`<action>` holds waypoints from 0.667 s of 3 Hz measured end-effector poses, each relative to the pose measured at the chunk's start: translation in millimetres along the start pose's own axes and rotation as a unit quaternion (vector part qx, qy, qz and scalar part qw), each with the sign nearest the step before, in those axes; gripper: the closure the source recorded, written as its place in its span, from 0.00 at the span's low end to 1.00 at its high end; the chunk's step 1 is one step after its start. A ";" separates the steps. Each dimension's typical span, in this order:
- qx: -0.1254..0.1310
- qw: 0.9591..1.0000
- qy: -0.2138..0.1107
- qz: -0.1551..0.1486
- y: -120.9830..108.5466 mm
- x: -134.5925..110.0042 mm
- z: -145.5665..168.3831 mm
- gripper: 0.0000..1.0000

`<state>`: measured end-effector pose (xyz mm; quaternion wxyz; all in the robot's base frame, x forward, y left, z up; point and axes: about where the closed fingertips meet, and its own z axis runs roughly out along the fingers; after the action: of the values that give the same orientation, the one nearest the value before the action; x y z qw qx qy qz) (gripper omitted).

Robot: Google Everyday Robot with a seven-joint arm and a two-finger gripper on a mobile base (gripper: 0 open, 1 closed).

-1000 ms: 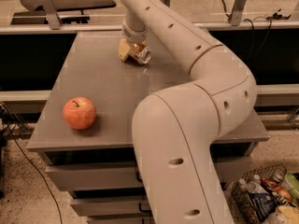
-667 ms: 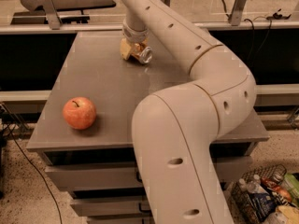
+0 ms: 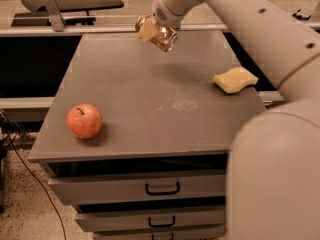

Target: Place orange can upright

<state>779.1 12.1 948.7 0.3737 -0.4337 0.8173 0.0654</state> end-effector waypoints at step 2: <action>-0.055 0.979 -0.193 -0.037 62.0 -8.4 -88.6 1.00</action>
Offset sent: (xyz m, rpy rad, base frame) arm -0.1928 -0.0699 0.1067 0.7189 -0.2531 0.2217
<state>685.9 17.7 1003.9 0.5024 -0.4630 0.7080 0.1787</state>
